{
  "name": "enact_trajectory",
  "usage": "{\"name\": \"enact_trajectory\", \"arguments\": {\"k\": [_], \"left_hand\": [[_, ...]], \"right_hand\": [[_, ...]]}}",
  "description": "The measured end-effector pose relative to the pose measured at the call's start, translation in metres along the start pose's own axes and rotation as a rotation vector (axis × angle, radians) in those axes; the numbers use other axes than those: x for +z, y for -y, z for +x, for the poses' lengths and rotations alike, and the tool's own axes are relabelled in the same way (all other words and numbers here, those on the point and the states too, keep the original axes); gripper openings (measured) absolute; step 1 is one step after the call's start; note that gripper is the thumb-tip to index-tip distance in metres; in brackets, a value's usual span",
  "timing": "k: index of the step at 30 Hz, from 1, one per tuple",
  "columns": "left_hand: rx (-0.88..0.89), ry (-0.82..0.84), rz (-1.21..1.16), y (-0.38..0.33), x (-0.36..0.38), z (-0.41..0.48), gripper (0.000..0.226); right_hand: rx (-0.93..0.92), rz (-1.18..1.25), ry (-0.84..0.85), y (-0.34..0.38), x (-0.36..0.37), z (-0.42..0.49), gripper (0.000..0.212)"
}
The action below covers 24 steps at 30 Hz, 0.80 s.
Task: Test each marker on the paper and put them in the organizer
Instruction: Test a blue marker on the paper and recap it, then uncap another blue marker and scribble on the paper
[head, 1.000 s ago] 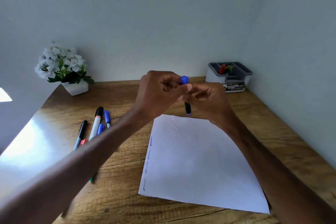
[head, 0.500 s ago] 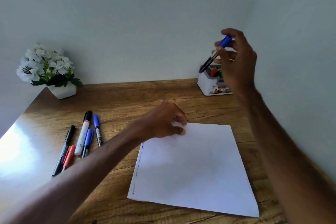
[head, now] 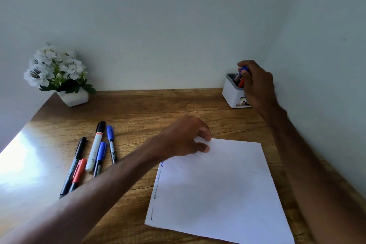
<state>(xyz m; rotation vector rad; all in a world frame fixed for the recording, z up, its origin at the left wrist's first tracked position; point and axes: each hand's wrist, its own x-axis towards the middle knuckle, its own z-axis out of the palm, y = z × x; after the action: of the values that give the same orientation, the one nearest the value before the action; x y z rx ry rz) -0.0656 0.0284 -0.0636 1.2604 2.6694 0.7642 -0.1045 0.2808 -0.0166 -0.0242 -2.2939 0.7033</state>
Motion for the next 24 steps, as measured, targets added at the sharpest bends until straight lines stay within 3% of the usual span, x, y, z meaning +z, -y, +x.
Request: {"name": "enact_trajectory", "arguments": {"k": [10, 18, 24], "left_hand": [[-0.007, 0.006, -0.006, 0.000, 0.000, 0.000, 0.028], [-0.005, 0.001, -0.005, -0.002, 0.000, -0.001, 0.029], [0.027, -0.030, 0.038, -0.008, -0.002, -0.008, 0.025]], "right_hand": [[0.040, -0.070, 0.074, -0.001, 0.003, -0.003, 0.037], [-0.177, -0.006, -0.236, 0.038, -0.003, -0.026, 0.024], [-0.363, 0.061, 0.039, 0.083, 0.021, -0.060, 0.021]]}}
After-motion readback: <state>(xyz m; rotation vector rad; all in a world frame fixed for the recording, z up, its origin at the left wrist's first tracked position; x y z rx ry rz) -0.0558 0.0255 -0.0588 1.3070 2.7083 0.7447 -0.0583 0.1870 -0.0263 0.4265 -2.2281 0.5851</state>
